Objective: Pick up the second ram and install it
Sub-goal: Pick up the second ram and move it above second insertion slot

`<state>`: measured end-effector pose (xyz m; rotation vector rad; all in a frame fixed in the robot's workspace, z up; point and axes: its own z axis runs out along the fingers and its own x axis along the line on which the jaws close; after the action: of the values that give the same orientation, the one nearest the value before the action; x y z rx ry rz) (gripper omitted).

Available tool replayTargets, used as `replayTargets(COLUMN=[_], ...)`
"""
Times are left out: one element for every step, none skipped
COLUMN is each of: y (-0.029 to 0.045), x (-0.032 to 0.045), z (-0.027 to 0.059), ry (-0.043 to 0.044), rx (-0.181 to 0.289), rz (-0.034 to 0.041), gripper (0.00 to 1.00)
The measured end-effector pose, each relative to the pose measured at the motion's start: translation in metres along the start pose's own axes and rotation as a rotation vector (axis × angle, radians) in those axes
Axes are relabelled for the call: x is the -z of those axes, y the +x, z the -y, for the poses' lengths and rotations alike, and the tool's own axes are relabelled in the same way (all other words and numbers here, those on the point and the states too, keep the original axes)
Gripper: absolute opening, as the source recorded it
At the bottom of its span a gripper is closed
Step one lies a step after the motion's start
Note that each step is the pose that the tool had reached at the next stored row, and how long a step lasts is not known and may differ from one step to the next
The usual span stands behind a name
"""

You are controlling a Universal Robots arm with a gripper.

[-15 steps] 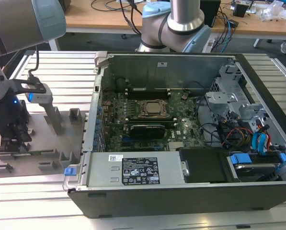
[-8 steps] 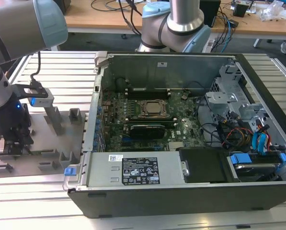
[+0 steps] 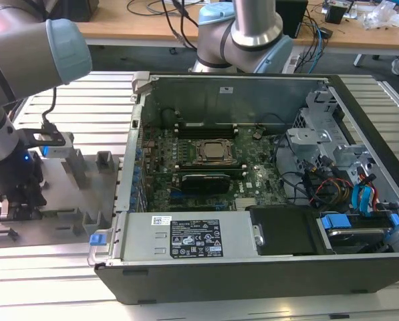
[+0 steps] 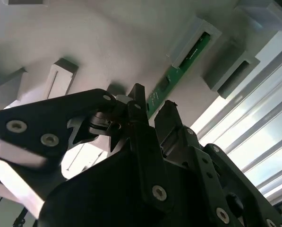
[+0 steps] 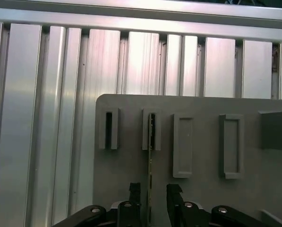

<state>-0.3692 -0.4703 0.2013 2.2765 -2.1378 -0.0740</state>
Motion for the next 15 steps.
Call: replayTargets(y=[0.0, 0.0, 0.0, 0.0, 0.0, 0.0, 0.0, 0.0, 0.0, 0.0, 0.0, 0.0, 0.0, 0.0, 0.0], x=[-0.0013, -0.0013, -0.0013, -0.0013, -0.0013, -0.0013, -0.0013, -0.0013, -0.0013, -0.0013, -0.0013, -0.0013, -0.0013, -0.0013, -0.0013], z=[0.0, 0.0, 0.0, 0.0001, 0.0001, 0.0001, 0.0001, 0.0001, 0.0, 0.0001, 0.0001, 0.0001, 0.0001, 0.0001, 0.0001], ry=[0.0001, -0.0001, 0.0001, 0.0001, 0.0002, 0.0002, 0.0003, 0.0003, 0.0002, 0.0003, 0.0004, 0.0004, 0.0004, 0.0004, 0.0005], rx=[0.0, 0.0, 0.0, 0.0, 0.0, 0.0, 0.0, 0.0, 0.0, 0.0, 0.0, 0.0, 0.0, 0.0, 0.0], rz=[0.0002, 0.0005, 0.0014, 0.0021, 0.003, 0.0037, 0.004, 0.0044, 0.0048, 0.0052, 0.0056, 0.0063, 0.0067, 0.0072, 0.0077], gripper=[0.36, 0.36, 0.36, 0.36, 0.35, 0.15, 0.15, 0.14, 0.14, 0.14, 0.14, 0.14, 0.14, 0.14, 0.14])
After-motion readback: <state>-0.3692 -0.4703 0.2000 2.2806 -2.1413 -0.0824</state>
